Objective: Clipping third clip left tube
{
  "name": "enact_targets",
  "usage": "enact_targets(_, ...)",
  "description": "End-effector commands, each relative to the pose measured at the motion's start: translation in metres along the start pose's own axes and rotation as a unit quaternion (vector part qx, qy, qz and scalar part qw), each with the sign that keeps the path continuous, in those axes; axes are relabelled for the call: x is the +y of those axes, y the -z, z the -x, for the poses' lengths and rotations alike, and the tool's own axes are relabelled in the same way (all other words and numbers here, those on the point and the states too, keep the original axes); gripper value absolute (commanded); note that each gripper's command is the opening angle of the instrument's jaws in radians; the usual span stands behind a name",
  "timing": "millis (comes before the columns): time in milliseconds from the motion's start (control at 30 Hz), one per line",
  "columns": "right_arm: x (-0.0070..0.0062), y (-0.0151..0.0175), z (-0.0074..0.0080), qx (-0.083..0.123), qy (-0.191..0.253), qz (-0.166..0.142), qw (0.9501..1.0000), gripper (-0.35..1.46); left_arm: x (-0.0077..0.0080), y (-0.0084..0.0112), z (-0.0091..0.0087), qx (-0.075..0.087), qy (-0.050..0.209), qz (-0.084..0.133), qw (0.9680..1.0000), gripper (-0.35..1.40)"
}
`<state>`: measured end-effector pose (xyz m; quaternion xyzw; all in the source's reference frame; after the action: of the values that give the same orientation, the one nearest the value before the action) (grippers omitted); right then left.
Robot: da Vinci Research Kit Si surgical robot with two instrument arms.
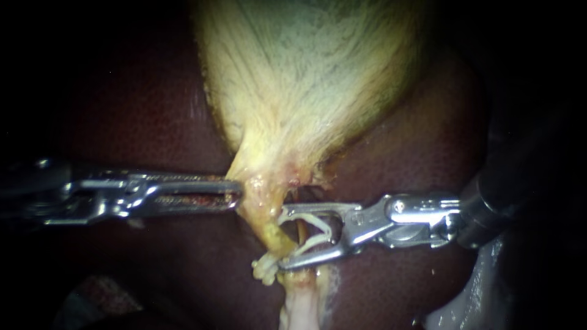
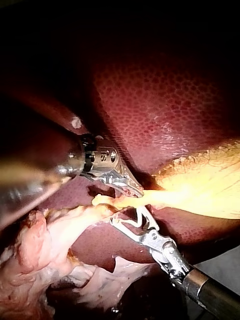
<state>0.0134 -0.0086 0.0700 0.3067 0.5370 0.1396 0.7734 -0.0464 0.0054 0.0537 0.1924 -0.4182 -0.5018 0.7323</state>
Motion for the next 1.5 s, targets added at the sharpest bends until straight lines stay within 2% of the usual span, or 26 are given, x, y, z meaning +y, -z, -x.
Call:
enact_targets(33, -0.0001, -0.0001, 0.0, 0.0, 0.0, 0.0, 1.0, 0.59, 0.0, -0.0001, 0.0, 0.001, 0.0, 0.0, 1.0, -0.35)
enact_targets(467, -0.0011, -0.0032, -0.0007, -0.002, 0.002, -0.01, 0.9999, 0.59, -0.0002, -0.0007, 0.0002, 0.0, 0.001, 0.0, 1.0, -0.35)
enact_targets(833, -0.0009, -0.0035, -0.0007, -0.003, 0.002, -0.015, 0.9999, 0.56, -0.0002, -0.0009, 0.0003, 0.0, 0.001, 0.0, 1.0, -0.35)
enact_targets(933, -0.001, -0.0036, -0.0007, -0.004, 0.002, -0.023, 0.9997, 0.56, -0.0003, -0.001, 0.0003, 0.0, 0.001, 0.0, 1.0, -0.35)
enact_targets(1133, -0.0017, -0.0038, -0.0008, -0.013, 0.011, -0.074, 0.9971, 0.54, 0.0, -0.0011, 0.0003, 0.0, 0.001, 0.0, 1.0, -0.35)
enact_targets(1500, -0.0011, -0.005, -0.0013, -0.01, 0.02, -0.073, 0.9971, 0.54, 0.0, -0.0012, 0.0003, 0.0, 0.001, 0.0, 1.0, -0.35)
